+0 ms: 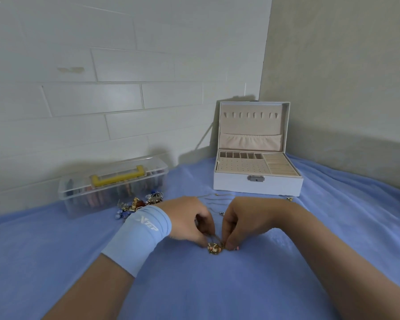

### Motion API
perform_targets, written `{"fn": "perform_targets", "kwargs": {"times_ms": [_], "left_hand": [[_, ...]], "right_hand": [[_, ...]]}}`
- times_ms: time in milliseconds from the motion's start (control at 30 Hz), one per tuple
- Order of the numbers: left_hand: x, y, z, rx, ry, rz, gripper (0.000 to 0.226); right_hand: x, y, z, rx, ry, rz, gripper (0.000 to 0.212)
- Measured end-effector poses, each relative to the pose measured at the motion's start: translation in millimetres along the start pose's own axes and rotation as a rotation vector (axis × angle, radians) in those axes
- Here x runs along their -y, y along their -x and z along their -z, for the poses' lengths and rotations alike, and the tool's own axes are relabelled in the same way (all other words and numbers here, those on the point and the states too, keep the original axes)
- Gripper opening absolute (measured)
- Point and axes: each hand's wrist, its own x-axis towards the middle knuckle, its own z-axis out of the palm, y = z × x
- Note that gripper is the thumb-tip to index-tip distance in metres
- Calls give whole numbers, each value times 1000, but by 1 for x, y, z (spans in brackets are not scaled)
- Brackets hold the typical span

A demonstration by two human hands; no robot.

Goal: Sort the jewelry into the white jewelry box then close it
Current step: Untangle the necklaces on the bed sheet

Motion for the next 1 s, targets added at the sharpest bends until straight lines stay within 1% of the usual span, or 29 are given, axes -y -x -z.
{"fn": "perform_targets", "kwargs": {"times_ms": [67,167,267,333,433,533,567,633,700,733,833,900,1000], "left_hand": [[1,-1,-3,-47,-24,-14,18],[1,-3,-5,-99,-70,-37,7],[4,-2,1,-129,-92,-25,6],[9,3,5,-105,-72,14,7],[18,14,11,5,-79,122,8],[21,22,17,75,-80,186,7],[20,23,18,62,-60,183,6],[18,21,17,-42,-16,123,6],[13,14,11,-145,17,17,7],[9,9,7,-154,22,-26,9],[0,-3,-8,-84,-41,-105,14],[2,-6,-10,-82,-52,-97,11],[9,-1,-6,-106,-12,-39,8]], "right_hand": [[1,2,1,14,41,-38,7],[3,1,-1,-6,80,-61,16],[2,2,0,12,113,-63,12],[-2,7,6,47,138,-107,13],[-10,14,15,87,163,-185,18],[-14,16,16,67,139,-176,15],[-14,15,16,46,119,-152,14],[-9,12,12,-35,52,-96,12],[-4,8,8,-68,27,-72,20],[-1,6,5,-42,40,-72,19],[4,5,2,45,110,-70,13],[2,9,5,77,138,-99,10],[-5,15,11,126,175,-175,10]]}}
